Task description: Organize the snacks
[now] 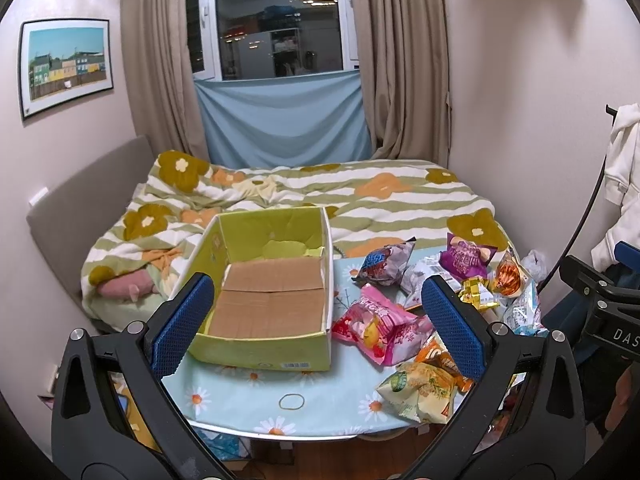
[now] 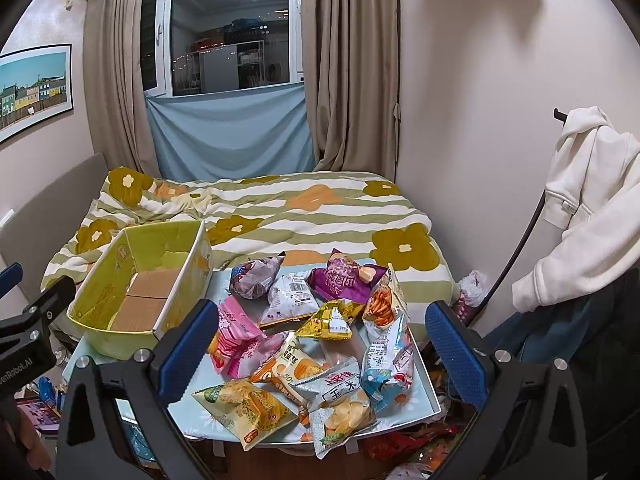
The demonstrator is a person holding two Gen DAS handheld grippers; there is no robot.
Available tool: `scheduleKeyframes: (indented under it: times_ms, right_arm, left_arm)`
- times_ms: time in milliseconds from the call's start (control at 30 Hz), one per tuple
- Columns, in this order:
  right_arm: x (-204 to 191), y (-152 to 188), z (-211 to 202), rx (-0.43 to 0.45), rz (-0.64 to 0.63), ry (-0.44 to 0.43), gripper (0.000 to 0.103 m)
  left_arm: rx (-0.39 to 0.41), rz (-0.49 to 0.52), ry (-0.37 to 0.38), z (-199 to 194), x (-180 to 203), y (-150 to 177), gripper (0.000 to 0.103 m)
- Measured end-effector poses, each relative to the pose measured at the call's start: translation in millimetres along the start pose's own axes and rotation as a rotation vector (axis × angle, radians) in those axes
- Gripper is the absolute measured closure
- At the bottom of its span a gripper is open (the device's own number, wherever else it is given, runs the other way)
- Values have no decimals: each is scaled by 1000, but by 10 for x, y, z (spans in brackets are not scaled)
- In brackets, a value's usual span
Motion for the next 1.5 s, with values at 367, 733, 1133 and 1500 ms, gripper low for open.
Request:
scheduleKeyframes:
  times_ms: [367, 733, 1133, 1500]
  right_arm:
    - [-75, 34, -23, -4, -15, -10, 0]
    - [-77, 24, 4, -11, -15, -15, 0]
    - [-90, 29, 20, -15, -16, -15, 0]
    - [-90, 29, 24, -17, -16, -17, 0]
  left_arm:
    - [-12, -7, 5, 20, 1, 48, 0]
    - [-27, -9, 6, 71, -43, 24, 0]
    - [-39, -8, 9, 130, -50, 50, 0]
    - [-47, -7, 11, 157, -27, 54, 0]
Point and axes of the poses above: each gripper's, at about its wrist camera, not at the fingertips, and z roughly the way its jaws point, x to its right, y to its underside, the point moved 9 cm from there along z, roughly the way its jaws point, and after that the axes turned 13 degrees about y, right-handed, at the moved point
